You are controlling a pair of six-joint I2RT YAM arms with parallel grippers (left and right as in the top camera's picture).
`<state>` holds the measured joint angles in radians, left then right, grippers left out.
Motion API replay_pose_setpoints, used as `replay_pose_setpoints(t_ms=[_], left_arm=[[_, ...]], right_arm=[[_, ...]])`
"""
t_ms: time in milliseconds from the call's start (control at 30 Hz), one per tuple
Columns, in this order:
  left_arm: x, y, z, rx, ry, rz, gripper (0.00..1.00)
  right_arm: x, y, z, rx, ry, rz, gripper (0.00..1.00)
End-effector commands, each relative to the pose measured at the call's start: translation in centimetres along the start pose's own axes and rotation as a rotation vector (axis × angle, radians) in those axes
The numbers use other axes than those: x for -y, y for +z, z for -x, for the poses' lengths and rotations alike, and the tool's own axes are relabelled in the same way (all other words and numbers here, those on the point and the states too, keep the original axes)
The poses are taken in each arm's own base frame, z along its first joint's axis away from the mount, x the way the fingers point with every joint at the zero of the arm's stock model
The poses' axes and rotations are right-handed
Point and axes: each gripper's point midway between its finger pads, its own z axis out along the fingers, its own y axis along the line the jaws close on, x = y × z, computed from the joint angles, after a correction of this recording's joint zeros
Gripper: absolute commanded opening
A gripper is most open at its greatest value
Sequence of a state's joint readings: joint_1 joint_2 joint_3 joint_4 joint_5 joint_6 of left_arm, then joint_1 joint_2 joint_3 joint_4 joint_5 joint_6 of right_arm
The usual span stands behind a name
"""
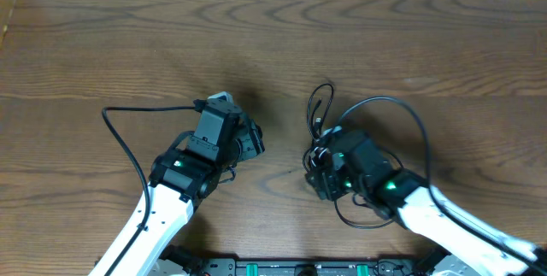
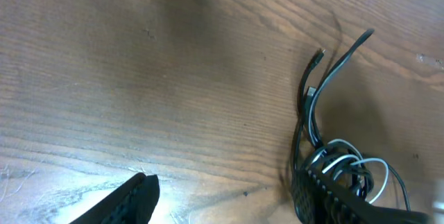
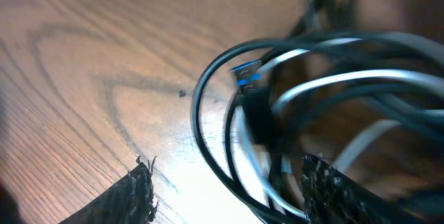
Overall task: Untangle cables
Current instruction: 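Hold the bundle with both grippers and pull loops apart between them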
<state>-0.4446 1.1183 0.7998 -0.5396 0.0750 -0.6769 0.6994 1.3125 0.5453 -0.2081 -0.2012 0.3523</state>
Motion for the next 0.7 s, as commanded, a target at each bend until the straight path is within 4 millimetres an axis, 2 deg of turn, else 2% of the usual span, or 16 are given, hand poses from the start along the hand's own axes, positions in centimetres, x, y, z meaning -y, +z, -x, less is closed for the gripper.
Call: replay_pose_setpoints(t_ms=[0, 67, 167, 267, 333, 433, 500, 600, 667], left_arm=[[0.3, -0.6, 1.0, 0.033, -0.006, -0.004, 0.66], [0.2, -0.6, 0.9, 0.031, -0.006, -0.002, 0.66], [0.2, -0.6, 0.9, 0.031, -0.006, -0.002, 0.66], [0.3, -0.6, 0.9, 0.028, -0.006, -0.005, 0.66], [0.4, -0.6, 0.7, 0.020, -0.006, -0.013, 0.66], [0.3, -0.6, 0.6, 0.015, -0.006, -0.007, 0.67], [0.0, -0.6, 0.3, 0.004, -0.006, 0.003, 0.67], [-0.5, -0.6, -0.3, -0.021, -0.006, 0.025, 0.67], [-0.8, -0.7, -0.8, -0.042, -0.006, 0.035, 0.67]], right_arm=[[0.4, 1.3, -0.1, -0.022, 0.035, -0.043, 0.65], [0.5, 1.5, 0.3, -0.032, 0.041, -0.045, 0.65], [0.2, 1.3, 0.5, -0.041, 0.039, -0.047, 0.42], [-0.2, 1.4, 0.5, -0.040, 0.027, -0.042, 0.25], [-0.3, 1.4, 0.6, -0.039, 0.025, -0.037, 0.01], [-0.5, 1.4, 1.0, -0.024, 0.027, -0.025, 0.01], [-1.3, 1.3, 1.8, -0.006, 0.040, 0.032, 0.01], [-2.3, 0.7, 3.7, 0.033, 0.106, 0.118, 0.01], [-2.1, 0.1, 5.3, 0.069, 0.169, 0.134, 0.01]])
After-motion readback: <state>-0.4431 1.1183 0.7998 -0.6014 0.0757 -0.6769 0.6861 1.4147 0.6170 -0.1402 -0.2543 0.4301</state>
